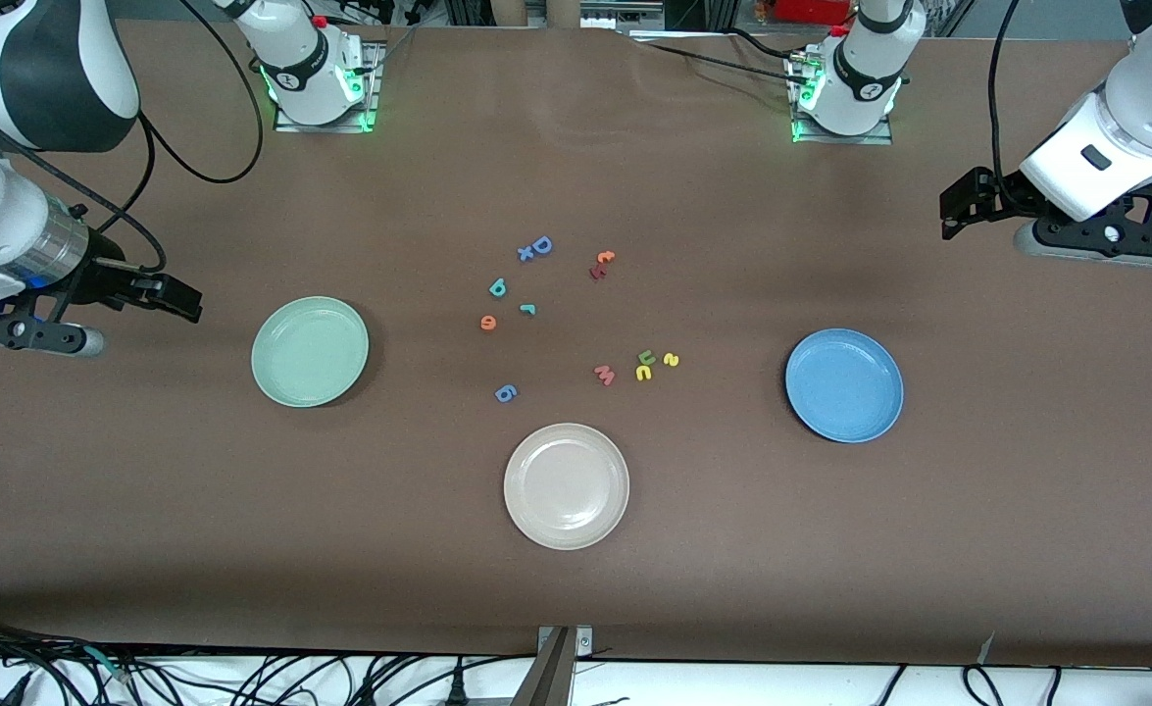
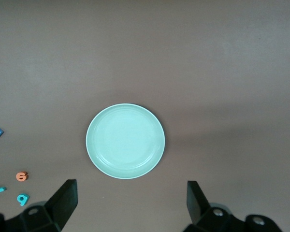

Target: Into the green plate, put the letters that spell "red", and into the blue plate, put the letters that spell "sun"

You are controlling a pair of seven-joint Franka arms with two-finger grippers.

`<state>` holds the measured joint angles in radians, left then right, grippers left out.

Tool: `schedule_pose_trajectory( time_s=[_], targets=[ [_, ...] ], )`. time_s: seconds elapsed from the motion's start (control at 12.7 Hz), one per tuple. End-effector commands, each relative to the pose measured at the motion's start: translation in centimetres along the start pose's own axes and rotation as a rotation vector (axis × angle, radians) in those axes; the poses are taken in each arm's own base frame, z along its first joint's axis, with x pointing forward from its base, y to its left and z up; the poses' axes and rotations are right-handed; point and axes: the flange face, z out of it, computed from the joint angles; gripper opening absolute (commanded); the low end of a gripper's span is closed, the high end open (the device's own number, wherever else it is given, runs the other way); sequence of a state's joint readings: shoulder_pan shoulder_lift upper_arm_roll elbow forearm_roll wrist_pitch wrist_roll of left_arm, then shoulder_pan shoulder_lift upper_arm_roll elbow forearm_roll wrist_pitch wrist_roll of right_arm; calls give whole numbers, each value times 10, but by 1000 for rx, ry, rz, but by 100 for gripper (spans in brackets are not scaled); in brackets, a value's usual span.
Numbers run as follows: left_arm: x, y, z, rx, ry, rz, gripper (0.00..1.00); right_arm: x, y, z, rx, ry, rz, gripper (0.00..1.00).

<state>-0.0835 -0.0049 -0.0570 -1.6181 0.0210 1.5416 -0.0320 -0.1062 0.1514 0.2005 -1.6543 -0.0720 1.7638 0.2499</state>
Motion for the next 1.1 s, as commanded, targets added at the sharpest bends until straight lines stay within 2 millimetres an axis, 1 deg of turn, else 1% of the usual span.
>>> schedule_pose_trajectory(
  time_s=[0.0, 0.39, 0.79, 1.02],
  targets=[
    [-4, 3, -7, 0, -3, 14, 100, -2, 0, 0, -15, -6, -2, 100],
    [-4, 1, -8, -1, -2, 12, 100, -2, 0, 4, -14, -11, -7, 99],
    [-4, 1, -8, -4, -4, 6, 100, -4, -6, 4, 10, -22, -16, 99],
    [-6, -1, -8, -13, -10, 1, 100, -4, -7, 0, 19, -16, -20, 100]
  ],
)
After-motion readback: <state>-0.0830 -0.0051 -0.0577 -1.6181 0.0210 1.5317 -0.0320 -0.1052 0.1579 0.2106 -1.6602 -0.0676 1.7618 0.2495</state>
